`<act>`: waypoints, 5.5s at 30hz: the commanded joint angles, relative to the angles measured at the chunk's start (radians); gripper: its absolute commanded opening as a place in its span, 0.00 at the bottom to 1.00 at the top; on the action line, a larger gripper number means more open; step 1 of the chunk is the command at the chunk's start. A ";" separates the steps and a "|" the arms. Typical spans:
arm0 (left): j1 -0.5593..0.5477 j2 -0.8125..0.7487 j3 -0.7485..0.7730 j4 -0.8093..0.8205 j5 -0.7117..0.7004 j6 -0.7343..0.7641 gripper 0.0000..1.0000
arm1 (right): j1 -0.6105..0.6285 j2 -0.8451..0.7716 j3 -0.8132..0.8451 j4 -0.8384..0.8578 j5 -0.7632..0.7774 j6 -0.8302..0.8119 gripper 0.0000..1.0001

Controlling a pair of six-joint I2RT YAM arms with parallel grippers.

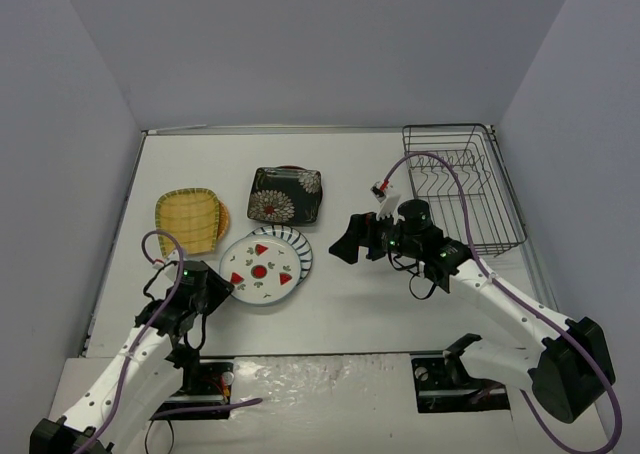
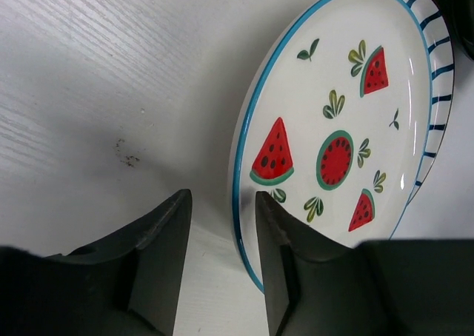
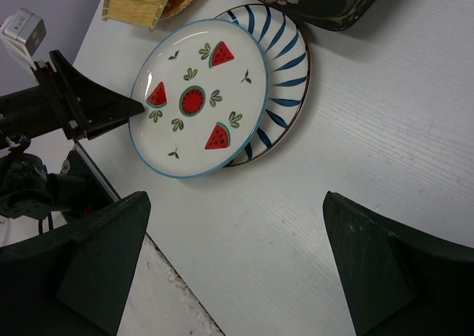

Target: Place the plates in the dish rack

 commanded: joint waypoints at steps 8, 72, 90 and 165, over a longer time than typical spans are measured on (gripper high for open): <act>0.000 0.054 -0.037 0.237 0.024 -0.018 0.41 | 0.006 -0.028 -0.011 0.048 -0.005 -0.016 1.00; 0.046 -0.067 0.348 0.554 0.392 -0.071 0.00 | 0.012 0.391 0.320 0.403 -0.383 0.297 1.00; 0.046 -0.038 0.359 0.602 0.437 -0.061 0.00 | 0.007 0.361 0.321 0.429 -0.391 0.324 0.29; 0.064 0.076 0.496 -0.175 0.065 0.759 0.97 | -0.822 0.623 1.016 -0.099 0.370 -0.793 0.00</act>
